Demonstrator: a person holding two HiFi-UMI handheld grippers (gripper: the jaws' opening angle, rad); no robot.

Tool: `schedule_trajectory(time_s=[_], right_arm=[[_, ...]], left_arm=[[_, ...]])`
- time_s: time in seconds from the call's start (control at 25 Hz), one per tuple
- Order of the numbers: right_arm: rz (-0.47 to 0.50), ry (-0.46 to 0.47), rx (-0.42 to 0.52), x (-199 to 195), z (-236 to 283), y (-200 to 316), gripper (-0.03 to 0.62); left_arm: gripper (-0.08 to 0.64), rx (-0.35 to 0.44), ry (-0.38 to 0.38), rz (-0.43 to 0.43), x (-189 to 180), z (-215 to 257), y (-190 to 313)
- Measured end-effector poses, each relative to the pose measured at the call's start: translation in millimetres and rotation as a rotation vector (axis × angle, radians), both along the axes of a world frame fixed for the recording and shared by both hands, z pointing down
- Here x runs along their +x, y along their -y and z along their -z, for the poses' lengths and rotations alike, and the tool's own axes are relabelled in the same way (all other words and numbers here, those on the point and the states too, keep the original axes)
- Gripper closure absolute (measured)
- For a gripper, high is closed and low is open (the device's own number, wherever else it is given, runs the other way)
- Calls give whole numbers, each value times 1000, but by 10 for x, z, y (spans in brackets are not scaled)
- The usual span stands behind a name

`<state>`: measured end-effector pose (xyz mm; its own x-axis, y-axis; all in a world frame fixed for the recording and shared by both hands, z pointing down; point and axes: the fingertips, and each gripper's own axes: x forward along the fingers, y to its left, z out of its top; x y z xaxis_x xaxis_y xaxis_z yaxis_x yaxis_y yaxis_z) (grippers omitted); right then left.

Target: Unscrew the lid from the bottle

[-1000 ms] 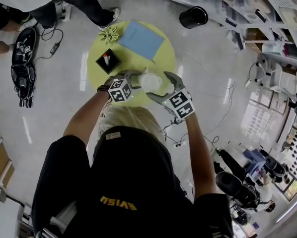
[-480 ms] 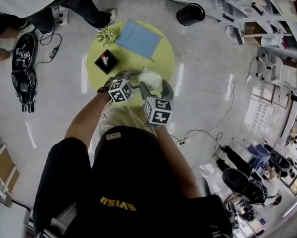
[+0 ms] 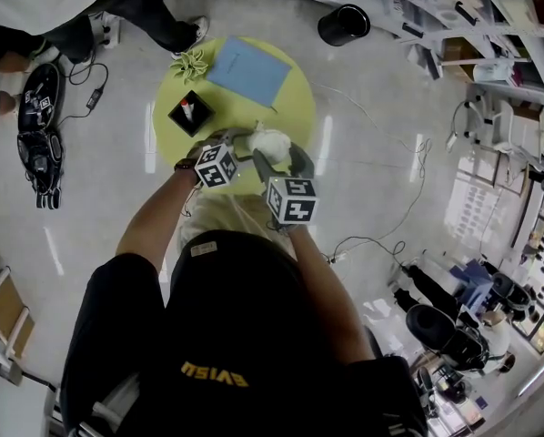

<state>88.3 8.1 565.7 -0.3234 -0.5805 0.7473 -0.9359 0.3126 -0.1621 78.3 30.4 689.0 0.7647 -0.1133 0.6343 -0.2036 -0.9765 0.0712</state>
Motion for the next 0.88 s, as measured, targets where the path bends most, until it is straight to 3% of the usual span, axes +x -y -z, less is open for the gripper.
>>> schedule_trajectory(time_s=[0.88], right_arm=[[445,15,23,-71,-4,-40,233]], left_arm=[[276,-19,-2,27,-1,-28,2]])
